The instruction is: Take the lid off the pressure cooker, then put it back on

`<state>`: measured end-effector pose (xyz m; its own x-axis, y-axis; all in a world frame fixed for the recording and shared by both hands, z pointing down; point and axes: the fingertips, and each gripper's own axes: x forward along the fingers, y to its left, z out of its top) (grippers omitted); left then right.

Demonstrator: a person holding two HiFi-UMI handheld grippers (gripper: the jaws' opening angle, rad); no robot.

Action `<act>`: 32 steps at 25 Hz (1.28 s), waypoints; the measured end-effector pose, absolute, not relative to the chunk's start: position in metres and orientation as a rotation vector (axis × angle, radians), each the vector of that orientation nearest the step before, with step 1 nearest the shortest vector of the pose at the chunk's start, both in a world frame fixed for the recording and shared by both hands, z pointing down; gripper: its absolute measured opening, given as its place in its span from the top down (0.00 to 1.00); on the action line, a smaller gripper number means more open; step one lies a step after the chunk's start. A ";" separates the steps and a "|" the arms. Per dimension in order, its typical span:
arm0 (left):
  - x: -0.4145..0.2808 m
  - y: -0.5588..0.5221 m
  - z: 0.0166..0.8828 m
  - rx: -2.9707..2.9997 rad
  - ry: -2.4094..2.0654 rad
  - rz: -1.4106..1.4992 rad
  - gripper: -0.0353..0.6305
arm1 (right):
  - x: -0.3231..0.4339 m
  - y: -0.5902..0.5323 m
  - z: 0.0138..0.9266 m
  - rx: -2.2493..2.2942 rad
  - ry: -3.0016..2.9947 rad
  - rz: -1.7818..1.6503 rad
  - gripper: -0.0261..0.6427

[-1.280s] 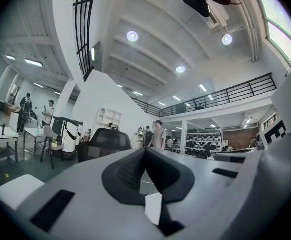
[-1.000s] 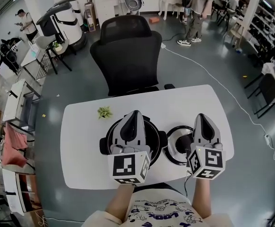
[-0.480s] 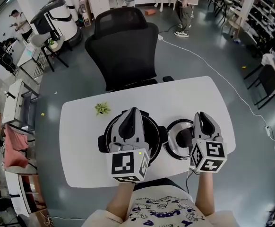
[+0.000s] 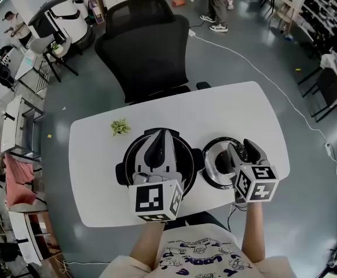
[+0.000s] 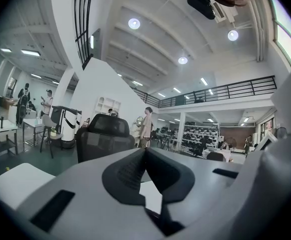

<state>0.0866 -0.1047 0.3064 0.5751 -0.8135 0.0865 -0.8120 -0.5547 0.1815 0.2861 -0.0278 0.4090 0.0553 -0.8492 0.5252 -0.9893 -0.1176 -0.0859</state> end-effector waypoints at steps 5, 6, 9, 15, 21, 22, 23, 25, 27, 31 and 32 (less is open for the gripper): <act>0.091 -0.111 0.317 2.596 -1.353 0.024 0.93 | 0.288 -0.026 0.442 1.958 -1.813 0.735 0.57; 0.091 -0.112 0.319 2.593 -1.353 0.029 0.93 | 0.288 -0.025 0.449 1.941 -1.806 0.748 0.56; 0.092 -0.115 0.324 2.585 -1.352 0.044 0.93 | 0.288 -0.023 0.469 1.888 -1.781 0.783 0.53; 0.097 -0.121 0.334 2.575 -1.345 0.077 0.93 | 0.292 -0.016 0.509 1.796 -1.724 0.848 0.48; 0.106 -0.128 0.345 2.570 -1.337 0.110 0.93 | 0.297 -0.013 0.541 1.729 -1.687 0.896 0.47; 0.107 -0.129 0.347 2.569 -1.335 0.116 0.93 | 0.298 -0.013 0.546 1.718 -1.682 0.900 0.47; 0.108 -0.130 0.349 2.567 -1.334 0.121 0.93 | 0.298 -0.013 0.550 1.706 -1.677 0.905 0.47; 0.109 -0.133 0.354 2.561 -1.331 0.132 0.93 | 0.298 -0.013 0.559 1.680 -1.667 0.917 0.47; 0.110 -0.135 0.357 2.558 -1.328 0.143 0.93 | 0.299 -0.012 0.566 1.659 -1.654 0.926 0.47; 0.112 -0.138 0.361 2.556 -1.325 0.160 0.93 | 0.301 -0.011 0.581 1.625 -1.634 0.941 0.46; 0.113 -0.138 0.363 2.553 -1.324 0.164 0.93 | 0.301 -0.011 0.585 1.615 -1.633 0.947 0.46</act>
<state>0.1125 -0.1380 0.3626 0.5785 -0.7861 0.2178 -0.8155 -0.5511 0.1770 0.3013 -0.0114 0.5849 -0.0342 -0.5328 0.8456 -0.9985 -0.0176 -0.0514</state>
